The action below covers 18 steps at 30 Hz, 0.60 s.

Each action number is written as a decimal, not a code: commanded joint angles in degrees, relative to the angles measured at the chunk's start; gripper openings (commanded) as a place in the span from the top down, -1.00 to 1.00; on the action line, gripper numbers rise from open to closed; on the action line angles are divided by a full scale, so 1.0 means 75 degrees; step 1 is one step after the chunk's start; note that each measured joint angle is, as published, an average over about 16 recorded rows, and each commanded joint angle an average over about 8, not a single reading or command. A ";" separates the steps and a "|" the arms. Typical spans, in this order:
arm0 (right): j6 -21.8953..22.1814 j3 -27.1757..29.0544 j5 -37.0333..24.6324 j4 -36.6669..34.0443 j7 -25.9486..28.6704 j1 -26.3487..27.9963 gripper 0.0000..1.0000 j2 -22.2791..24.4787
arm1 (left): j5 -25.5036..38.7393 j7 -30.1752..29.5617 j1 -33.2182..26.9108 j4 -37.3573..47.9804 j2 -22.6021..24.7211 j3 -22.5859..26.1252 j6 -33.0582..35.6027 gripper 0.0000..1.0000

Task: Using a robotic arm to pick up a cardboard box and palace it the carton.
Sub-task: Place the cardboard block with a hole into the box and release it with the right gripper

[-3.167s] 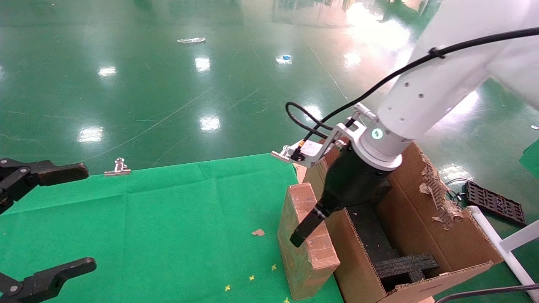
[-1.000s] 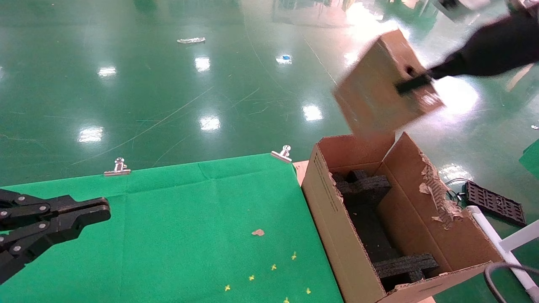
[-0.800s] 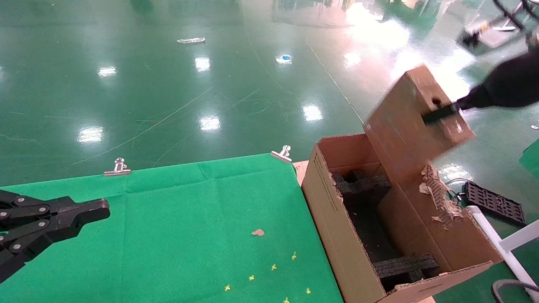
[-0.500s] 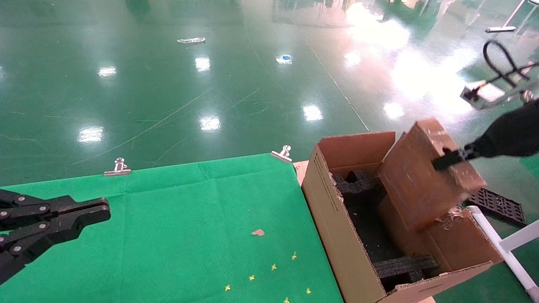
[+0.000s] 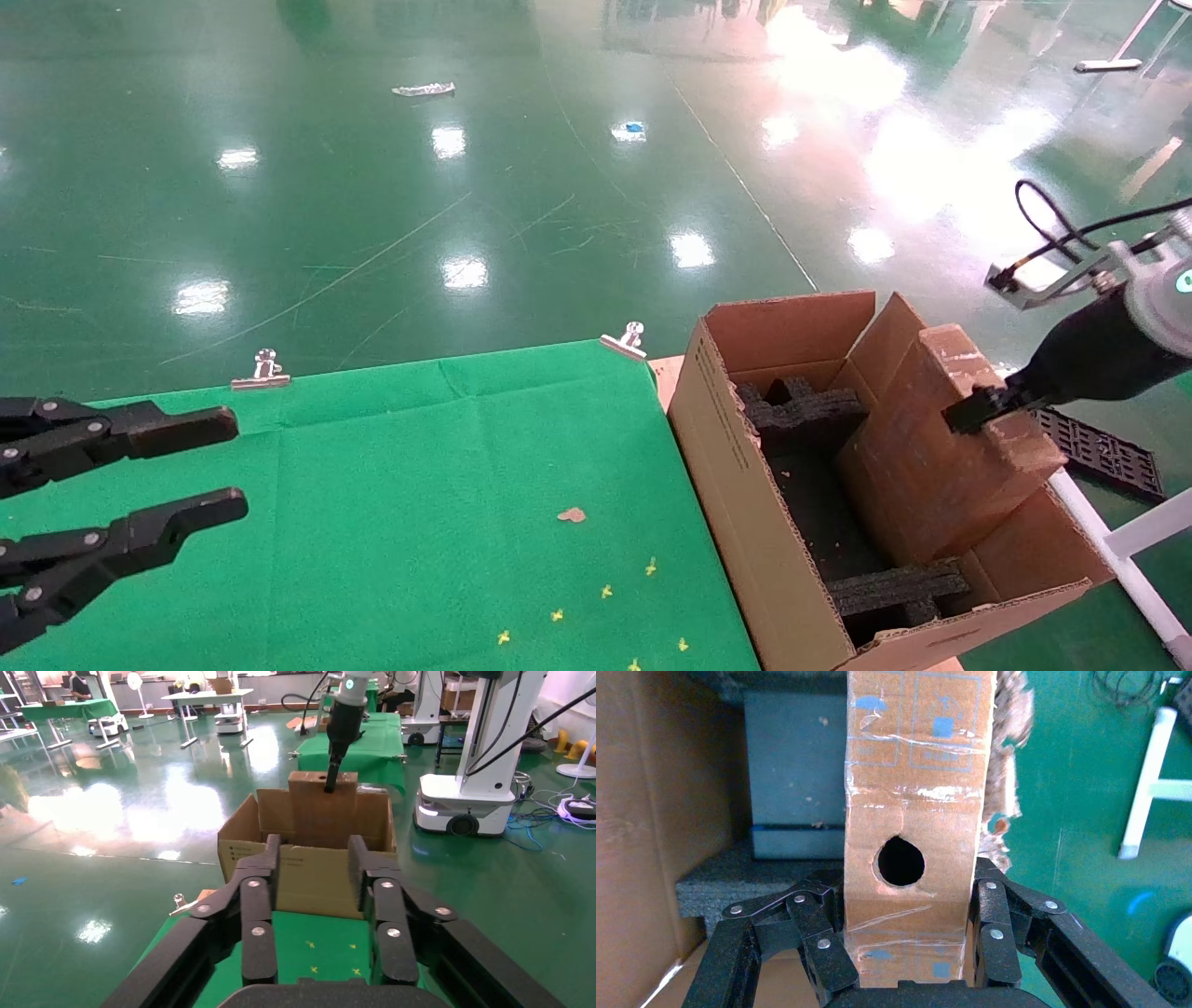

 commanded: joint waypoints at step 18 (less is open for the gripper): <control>0.1839 0.0314 0.0968 -0.1757 -0.0555 -0.2577 1.00 -0.0956 | -0.0003 0.0002 -0.0001 0.0000 -0.0002 0.0004 -0.0002 -1.00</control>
